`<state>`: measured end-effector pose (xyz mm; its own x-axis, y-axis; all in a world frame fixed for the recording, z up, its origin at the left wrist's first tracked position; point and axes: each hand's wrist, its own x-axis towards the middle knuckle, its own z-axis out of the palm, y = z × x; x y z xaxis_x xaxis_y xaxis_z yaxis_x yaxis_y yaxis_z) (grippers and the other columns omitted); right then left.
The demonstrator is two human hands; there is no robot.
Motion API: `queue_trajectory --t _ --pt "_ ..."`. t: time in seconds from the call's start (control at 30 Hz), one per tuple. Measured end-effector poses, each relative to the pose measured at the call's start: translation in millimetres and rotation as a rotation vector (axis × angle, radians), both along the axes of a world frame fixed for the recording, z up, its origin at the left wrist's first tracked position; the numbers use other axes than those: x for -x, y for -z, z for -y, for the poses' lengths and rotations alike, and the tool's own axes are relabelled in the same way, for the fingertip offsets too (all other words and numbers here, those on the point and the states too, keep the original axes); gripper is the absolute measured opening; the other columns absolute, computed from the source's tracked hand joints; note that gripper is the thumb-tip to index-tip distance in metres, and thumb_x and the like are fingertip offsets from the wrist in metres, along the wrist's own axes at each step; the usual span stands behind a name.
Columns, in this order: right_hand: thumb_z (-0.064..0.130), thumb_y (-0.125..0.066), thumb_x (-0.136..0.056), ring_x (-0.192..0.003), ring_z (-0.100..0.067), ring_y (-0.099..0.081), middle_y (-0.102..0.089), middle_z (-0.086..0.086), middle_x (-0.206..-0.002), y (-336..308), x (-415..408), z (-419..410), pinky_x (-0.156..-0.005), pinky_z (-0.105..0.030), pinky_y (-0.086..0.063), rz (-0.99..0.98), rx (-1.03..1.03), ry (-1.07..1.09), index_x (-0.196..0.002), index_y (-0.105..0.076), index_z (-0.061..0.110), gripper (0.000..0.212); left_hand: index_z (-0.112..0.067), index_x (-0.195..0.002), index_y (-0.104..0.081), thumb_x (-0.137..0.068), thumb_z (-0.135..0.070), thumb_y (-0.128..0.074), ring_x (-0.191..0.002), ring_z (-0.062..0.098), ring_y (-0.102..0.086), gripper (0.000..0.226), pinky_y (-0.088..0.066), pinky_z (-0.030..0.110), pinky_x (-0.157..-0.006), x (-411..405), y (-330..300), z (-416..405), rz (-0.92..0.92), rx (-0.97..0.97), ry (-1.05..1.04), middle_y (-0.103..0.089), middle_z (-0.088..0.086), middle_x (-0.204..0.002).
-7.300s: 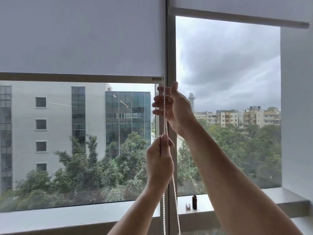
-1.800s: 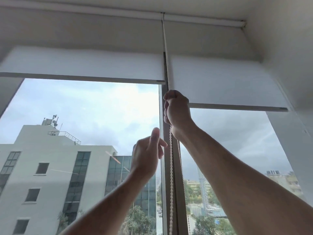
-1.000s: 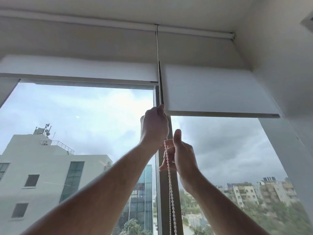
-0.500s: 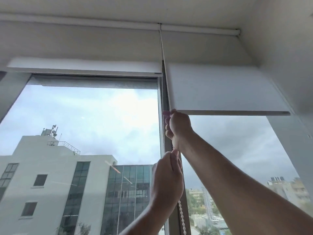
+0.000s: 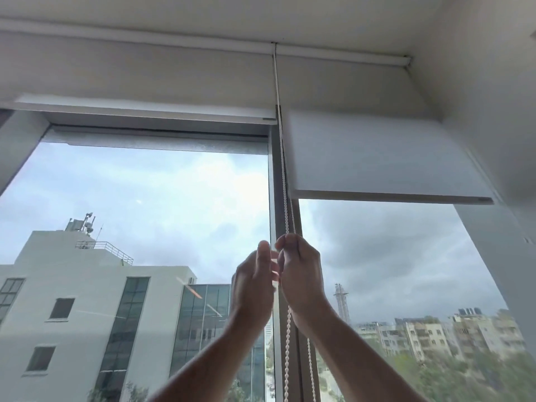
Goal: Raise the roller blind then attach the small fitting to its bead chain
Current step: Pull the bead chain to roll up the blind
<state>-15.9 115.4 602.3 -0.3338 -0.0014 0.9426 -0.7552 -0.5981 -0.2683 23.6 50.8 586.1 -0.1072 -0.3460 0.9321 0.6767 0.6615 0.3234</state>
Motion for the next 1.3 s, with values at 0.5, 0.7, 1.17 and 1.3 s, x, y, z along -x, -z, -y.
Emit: queue_trajectory --t 0.5,0.7,1.17,1.3 --pt "0.031 -0.044 -0.104 -0.046 -0.011 -0.031 -0.040 0.008 -0.052 22 24 -8 -0.046 -0.028 -0.027 -0.112 -0.161 0.037 -0.059 -0.053 0.025 0.046 -0.017 -0.073 -0.069 -0.100 -0.022 -0.049 -0.050 0.016 -0.053 0.034 -0.040 0.027 -0.051 -14 -62 -43 0.073 -0.108 -0.001 -0.057 -0.003 -0.057" --pt "0.066 -0.030 -0.097 -0.058 -0.021 -0.066 -0.068 -0.009 -0.066 0 30 -30 -0.059 -0.035 -0.060 0.025 -0.214 -0.099 -0.084 -0.073 0.014 0.068 -0.019 -0.072 -0.066 -0.101 -0.017 -0.046 -0.061 0.004 -0.056 0.036 -0.042 0.024 -0.056 -18 -57 -35 0.006 -0.065 -0.061 -0.061 -0.010 -0.063" --pt "0.023 -0.037 -0.107 -0.040 -0.009 -0.039 -0.048 0.002 -0.057 -76 -22 -27 -0.038 -0.020 -0.032 0.220 -0.255 -0.287 -0.101 -0.058 0.005 0.028 -0.023 -0.068 -0.066 -0.101 -0.018 -0.046 -0.042 0.007 -0.028 0.039 -0.024 0.032 -0.049 -2 0 -28 -0.023 -0.031 0.057 -0.041 -0.012 -0.041" --pt "0.000 -0.023 -0.094 -0.028 -0.005 -0.025 -0.042 0.005 -0.053 -67 -22 -9 -0.033 -0.013 -0.018 0.254 -0.217 -0.232 -0.089 -0.055 0.018 0.037 -0.022 -0.060 -0.060 -0.099 -0.013 -0.047 -0.041 0.004 -0.028 0.043 -0.021 0.019 -0.043 0 8 -18 -0.047 0.026 -0.020 -0.040 -0.013 -0.040"
